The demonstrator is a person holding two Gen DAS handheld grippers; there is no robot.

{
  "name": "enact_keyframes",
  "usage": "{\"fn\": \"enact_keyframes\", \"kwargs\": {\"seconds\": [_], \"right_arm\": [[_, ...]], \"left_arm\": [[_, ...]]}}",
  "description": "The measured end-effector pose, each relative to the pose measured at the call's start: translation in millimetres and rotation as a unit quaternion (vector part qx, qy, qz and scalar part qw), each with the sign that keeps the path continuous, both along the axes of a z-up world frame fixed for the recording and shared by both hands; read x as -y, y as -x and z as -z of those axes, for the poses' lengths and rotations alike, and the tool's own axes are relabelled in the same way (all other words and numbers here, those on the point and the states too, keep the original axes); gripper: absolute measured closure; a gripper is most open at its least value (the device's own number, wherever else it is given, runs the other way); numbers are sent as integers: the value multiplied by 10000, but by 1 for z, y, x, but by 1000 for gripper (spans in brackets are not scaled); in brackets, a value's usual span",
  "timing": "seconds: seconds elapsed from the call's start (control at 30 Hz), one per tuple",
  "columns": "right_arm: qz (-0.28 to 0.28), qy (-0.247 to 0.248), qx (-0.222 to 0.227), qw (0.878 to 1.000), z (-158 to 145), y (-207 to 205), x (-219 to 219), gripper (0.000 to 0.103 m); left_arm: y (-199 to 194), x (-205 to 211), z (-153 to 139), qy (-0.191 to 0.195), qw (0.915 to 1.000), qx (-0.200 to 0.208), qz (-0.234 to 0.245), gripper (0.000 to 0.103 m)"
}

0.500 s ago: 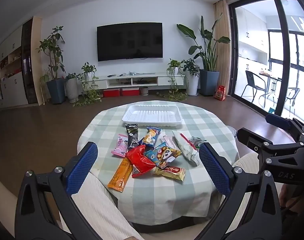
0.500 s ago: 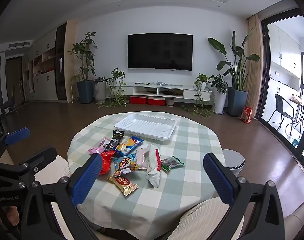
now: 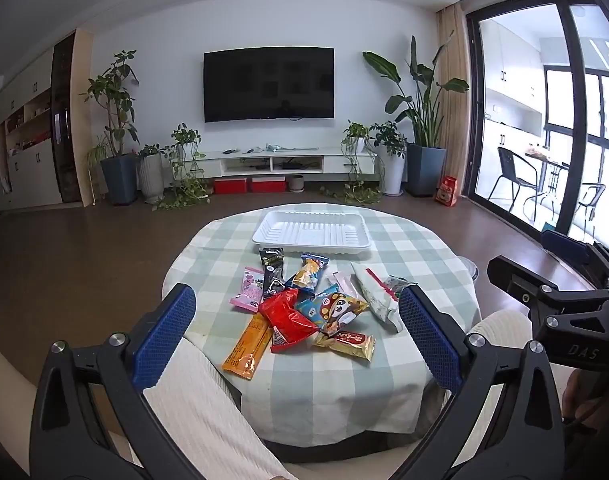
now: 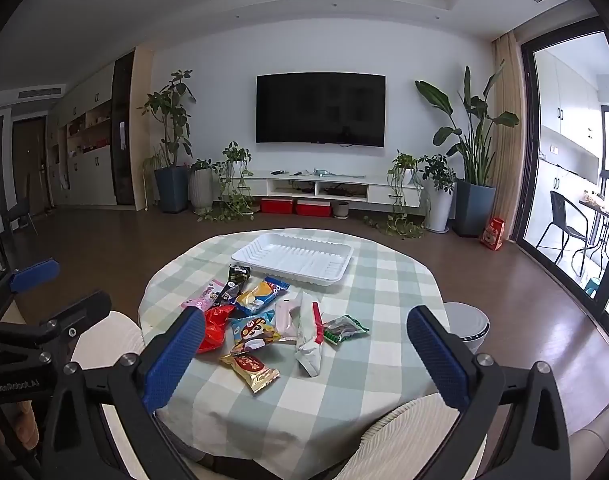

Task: Organize snacks

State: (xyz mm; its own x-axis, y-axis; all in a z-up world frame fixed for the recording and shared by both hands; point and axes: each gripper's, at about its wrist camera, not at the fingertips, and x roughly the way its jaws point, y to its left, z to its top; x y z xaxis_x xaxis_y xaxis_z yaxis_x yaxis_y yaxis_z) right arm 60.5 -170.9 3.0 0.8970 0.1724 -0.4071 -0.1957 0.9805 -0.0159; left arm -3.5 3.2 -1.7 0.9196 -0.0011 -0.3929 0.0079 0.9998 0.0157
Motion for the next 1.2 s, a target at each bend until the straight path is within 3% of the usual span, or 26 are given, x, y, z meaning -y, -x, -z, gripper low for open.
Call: {"fn": "enact_keyframes", "kwargs": {"seconds": [0.27,1.2], "right_arm": [[-15,-2,57,10000,-16,0,-4,0],[-32,-32,282,9996,-17,18,-4,0]], "left_arm": [[3,-8,-7,2,10000,35,-50,0],[12,-8,-14,-16,9999,122,-96,0]]}}
